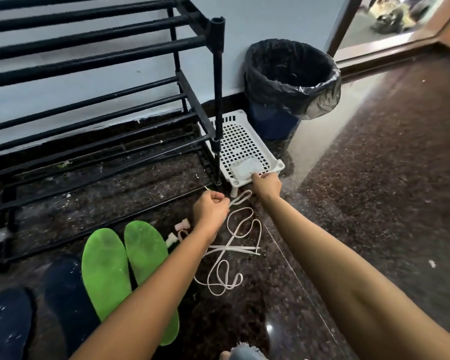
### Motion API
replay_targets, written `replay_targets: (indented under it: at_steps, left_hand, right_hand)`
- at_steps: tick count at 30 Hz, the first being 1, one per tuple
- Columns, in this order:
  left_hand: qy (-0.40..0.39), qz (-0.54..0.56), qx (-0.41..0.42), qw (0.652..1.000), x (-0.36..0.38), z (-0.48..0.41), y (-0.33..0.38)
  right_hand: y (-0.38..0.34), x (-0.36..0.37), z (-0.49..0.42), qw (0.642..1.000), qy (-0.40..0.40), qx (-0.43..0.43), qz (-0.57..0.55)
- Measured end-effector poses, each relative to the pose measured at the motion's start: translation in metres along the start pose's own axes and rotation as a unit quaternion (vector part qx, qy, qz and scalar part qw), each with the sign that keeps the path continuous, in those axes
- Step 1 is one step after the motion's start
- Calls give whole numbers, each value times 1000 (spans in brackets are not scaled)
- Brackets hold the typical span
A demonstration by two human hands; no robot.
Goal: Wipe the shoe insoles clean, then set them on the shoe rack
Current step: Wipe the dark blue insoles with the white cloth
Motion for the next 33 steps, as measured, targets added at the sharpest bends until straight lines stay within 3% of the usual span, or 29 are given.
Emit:
replay_targets:
  at_steps: [4,7,11,22,33]
  left_hand:
    - [6,12,-20,1000,9,-5,-9]
    - [2,3,-28,1000,13,-7,-14]
    - [0,-1,-50,999,19,-12,-27]
    - [-5,27,-53,998,46,20,-49]
    - [-5,52,-58,997,57,49,-64]
  right_hand:
    - [15,10,-23,982,9,97,-163]
    - [22,17,-33,964,-4,114,-242]
    - [21,9,-33,973,-8,92,-211]
    - [80,-27,36,963,-9,53,-264]
    - [145,-25,111,943,-8,101,-316]
Point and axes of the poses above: each hand's wrist, its own z-axis away from the middle knuckle, its own x-axis out of the palm, y = z × x, the point moved 7 cm from there along -z, towards the middle knuckle, and after that the axes turned 15 degrees about -y, right-handed, at the moved point
